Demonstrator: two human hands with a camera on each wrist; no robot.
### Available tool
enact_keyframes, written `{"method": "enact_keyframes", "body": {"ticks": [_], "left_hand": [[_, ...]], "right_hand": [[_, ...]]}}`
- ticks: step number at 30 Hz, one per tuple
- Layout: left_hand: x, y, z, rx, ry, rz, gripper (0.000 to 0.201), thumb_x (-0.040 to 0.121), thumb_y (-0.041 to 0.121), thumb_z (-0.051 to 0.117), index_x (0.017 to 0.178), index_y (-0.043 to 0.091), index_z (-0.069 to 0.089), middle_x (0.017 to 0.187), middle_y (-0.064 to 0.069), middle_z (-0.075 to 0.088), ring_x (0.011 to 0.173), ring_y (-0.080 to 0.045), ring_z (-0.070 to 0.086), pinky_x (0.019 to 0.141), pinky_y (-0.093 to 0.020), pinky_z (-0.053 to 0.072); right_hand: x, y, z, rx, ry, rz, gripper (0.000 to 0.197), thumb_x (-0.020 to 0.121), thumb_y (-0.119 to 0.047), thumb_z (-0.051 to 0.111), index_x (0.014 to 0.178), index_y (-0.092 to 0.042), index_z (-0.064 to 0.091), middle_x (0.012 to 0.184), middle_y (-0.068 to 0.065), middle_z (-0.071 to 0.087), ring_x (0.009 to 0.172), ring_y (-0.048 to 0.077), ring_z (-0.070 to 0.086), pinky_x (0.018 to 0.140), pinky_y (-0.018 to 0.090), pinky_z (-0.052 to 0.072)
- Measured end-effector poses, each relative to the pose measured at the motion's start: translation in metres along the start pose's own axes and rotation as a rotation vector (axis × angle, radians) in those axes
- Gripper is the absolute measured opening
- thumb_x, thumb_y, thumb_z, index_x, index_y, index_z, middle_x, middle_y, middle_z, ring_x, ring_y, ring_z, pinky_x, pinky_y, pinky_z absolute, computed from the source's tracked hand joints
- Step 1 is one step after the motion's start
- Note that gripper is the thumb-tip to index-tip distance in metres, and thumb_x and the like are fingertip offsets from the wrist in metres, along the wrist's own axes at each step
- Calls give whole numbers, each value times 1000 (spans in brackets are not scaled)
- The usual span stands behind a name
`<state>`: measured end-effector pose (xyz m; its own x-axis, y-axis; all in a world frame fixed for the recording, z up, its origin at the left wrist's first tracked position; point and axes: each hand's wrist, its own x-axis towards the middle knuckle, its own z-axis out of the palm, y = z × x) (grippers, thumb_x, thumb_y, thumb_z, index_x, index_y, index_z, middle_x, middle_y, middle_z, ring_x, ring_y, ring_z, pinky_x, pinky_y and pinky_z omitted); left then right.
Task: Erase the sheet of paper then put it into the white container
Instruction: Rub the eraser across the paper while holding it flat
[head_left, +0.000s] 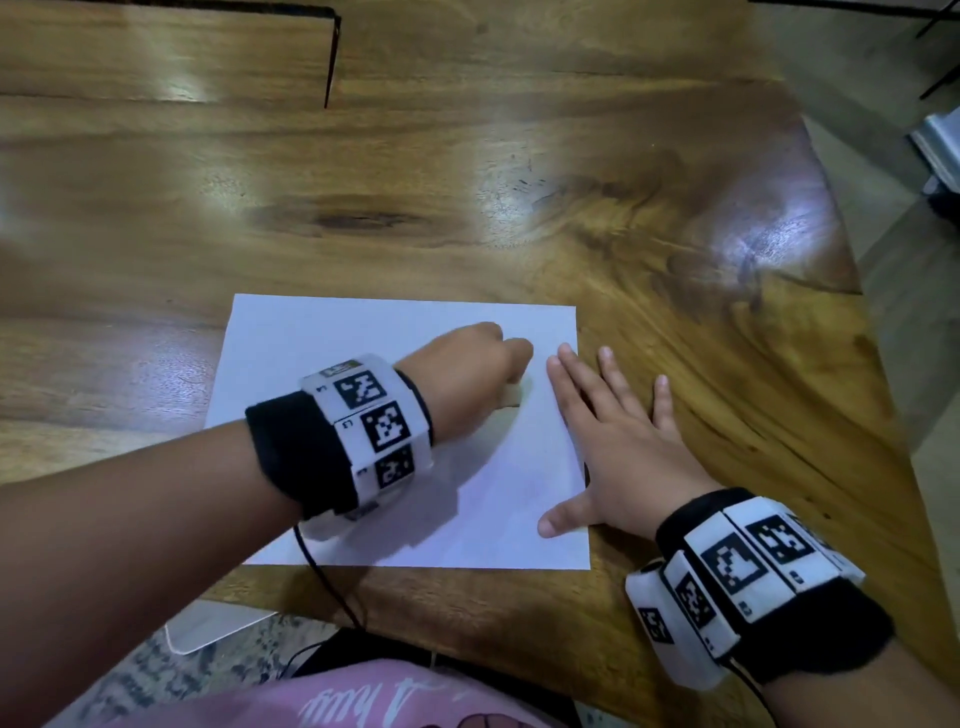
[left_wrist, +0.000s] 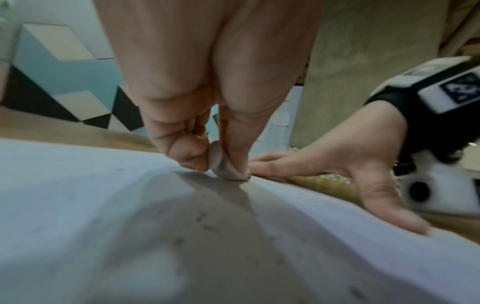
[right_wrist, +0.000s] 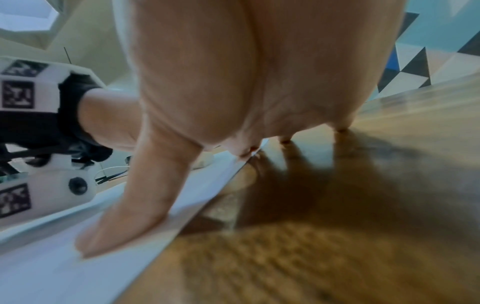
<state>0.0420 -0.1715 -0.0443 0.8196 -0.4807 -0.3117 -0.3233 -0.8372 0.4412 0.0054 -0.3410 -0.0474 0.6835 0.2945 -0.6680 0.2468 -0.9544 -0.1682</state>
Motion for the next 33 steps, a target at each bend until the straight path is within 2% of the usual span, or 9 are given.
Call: {"method": "enact_keyframes", "body": {"ticks": [3, 6, 8, 15, 19, 23, 26, 29, 33], "left_hand": [[-10, 4, 12, 9, -73, -12, 10, 88, 17, 44, 82, 9, 45, 87, -13, 49, 84, -34, 54, 71, -34, 41], [-41, 4, 29, 213, -134, 235, 21, 86, 28, 44, 70, 14, 50, 74, 3, 51, 80, -22, 52, 68, -28, 32], [-46, 2, 27, 149, -228, 269, 16, 86, 23, 46, 77, 15, 57, 71, 10, 44, 82, -20, 53, 67, -23, 29], [21, 3, -7, -12, 55, 34, 9, 83, 17, 56, 86, 8, 57, 82, -5, 46, 80, -27, 49, 70, -29, 34], [-7, 13, 16, -25, -47, 158, 13, 85, 12, 47, 73, 10, 49, 77, -6, 42, 82, -31, 53, 67, -33, 32], [-31, 14, 24, 23, -234, 272, 14, 87, 17, 47, 80, 9, 57, 80, -3, 50, 80, -26, 52, 66, -29, 33], [0, 11, 8, 39, -133, 196, 14, 85, 14, 47, 86, 5, 57, 88, -15, 55, 83, -32, 54, 72, -35, 40], [26, 11, -4, 7, -2, 85, 12, 84, 12, 51, 93, 6, 57, 87, -7, 46, 88, -30, 54, 74, -33, 40], [-14, 21, 19, 46, -212, 275, 14, 84, 15, 47, 81, 6, 57, 80, -7, 47, 75, -27, 50, 64, -30, 30]], "right_hand": [[0, 0, 0, 6, 1, 0, 141, 57, -66, 73, 141, -28, -33, 141, -20, -46, 131, 13, -45, 108, 56, -22], [0, 1, 1, 13, 4, -7, 141, 57, -66, 74, 142, -28, -32, 136, -22, -47, 131, 13, -44, 109, 56, -22], [0, 1, 0, 14, 7, -10, 141, 57, -66, 74, 143, -27, -32, 136, -23, -47, 131, 14, -44, 108, 56, -22], [0, 1, 0, 5, 5, -9, 140, 58, -67, 73, 142, -28, -33, 138, -20, -47, 131, 14, -45, 108, 57, -22], [0, 1, 1, 2, 2, -6, 140, 58, -66, 73, 142, -27, -33, 139, -19, -48, 131, 15, -44, 108, 57, -23], [0, 1, 0, 19, 2, -9, 140, 59, -65, 74, 143, -27, -32, 144, -18, -44, 131, 14, -44, 108, 57, -23], [0, 1, 0, 8, 8, -12, 140, 58, -65, 74, 143, -26, -31, 139, -20, -46, 131, 15, -44, 107, 57, -23], [0, 0, 0, -1, 1, -6, 141, 57, -66, 74, 143, -26, -31, 133, -21, -50, 130, 14, -46, 108, 58, -23], [1, 0, 0, 4, -7, -5, 141, 57, -65, 74, 143, -26, -31, 144, -17, -44, 130, 15, -45, 108, 58, -22]]}}
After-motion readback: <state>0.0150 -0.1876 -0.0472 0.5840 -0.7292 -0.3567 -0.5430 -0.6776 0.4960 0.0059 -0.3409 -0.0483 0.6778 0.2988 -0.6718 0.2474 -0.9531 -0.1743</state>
